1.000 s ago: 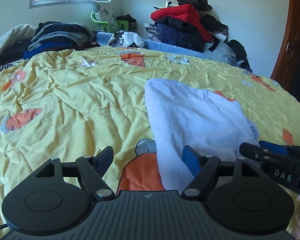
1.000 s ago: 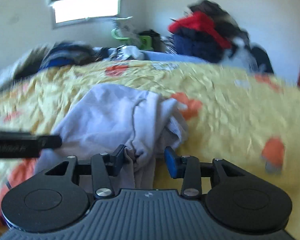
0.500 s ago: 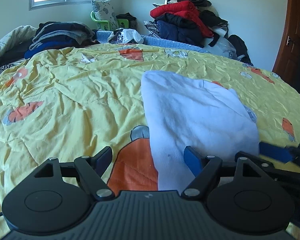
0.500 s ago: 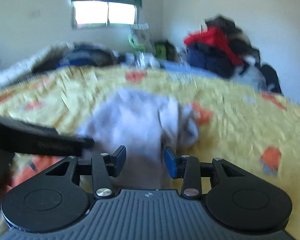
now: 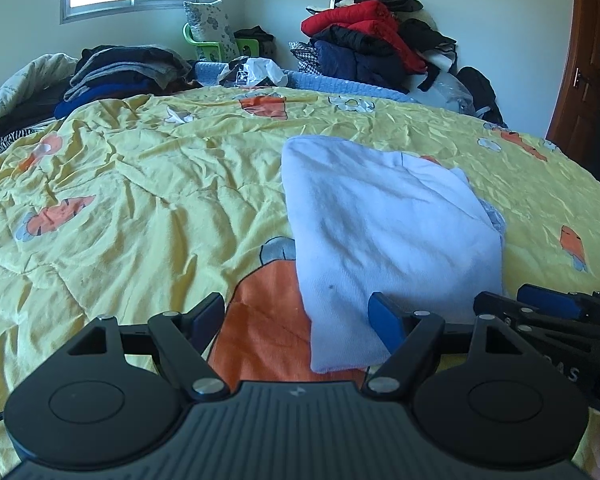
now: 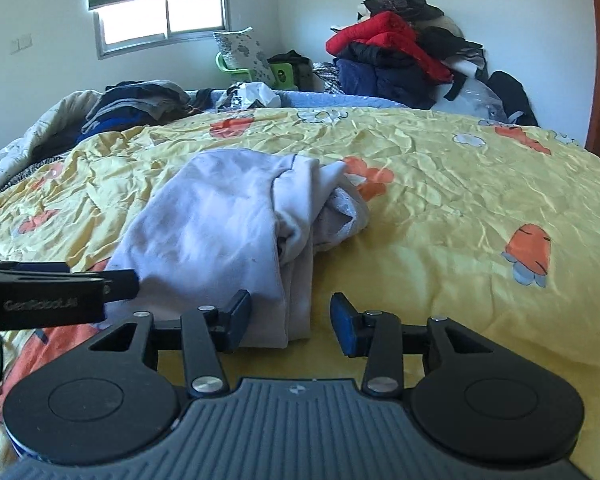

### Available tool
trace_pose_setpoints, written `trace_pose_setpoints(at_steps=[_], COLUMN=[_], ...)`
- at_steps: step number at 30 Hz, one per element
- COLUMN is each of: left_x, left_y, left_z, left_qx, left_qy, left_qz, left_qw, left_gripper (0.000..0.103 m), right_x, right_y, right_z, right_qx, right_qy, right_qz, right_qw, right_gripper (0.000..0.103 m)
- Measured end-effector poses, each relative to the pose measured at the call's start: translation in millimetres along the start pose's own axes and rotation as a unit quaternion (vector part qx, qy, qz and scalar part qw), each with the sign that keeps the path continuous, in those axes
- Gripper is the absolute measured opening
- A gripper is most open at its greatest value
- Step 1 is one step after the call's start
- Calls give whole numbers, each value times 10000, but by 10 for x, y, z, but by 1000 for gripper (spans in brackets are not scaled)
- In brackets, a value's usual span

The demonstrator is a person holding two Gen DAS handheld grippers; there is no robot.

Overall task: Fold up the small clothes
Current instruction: 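Open the right tool and pull both tools back from the shirt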

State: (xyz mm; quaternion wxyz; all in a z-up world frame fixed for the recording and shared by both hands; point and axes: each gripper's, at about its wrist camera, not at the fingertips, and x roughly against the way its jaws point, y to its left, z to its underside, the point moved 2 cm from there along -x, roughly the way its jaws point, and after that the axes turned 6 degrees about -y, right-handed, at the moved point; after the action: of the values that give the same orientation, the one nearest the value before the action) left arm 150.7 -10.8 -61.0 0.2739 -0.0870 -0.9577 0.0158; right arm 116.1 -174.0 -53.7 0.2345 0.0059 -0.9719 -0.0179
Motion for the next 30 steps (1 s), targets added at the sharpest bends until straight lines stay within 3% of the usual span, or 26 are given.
trace_pose_setpoints(at_steps=[9,14,17,30], left_x=[144,169,194,345], left_y=[32,10,11,23], left_z=[21,38,64,205], left_qx=[53,16,0,36], left_qy=[-66,-53,-55,-32], left_qz=[-42,-44,-67,-102], left_qw=[10000,10000,10000,9999], left_gripper=[79,79,79,79], right_x=[156,38,113,344], right_y=[45,64,-3,137], right_z=[-30,25,25,164], right_qx=[-9,137,-166,-70], right_qy=[-188,103,70,83], right_qz=[36,237,170,44], right_qw=[9998,9996,9997,9999], right_gripper=[53,52,53,62])
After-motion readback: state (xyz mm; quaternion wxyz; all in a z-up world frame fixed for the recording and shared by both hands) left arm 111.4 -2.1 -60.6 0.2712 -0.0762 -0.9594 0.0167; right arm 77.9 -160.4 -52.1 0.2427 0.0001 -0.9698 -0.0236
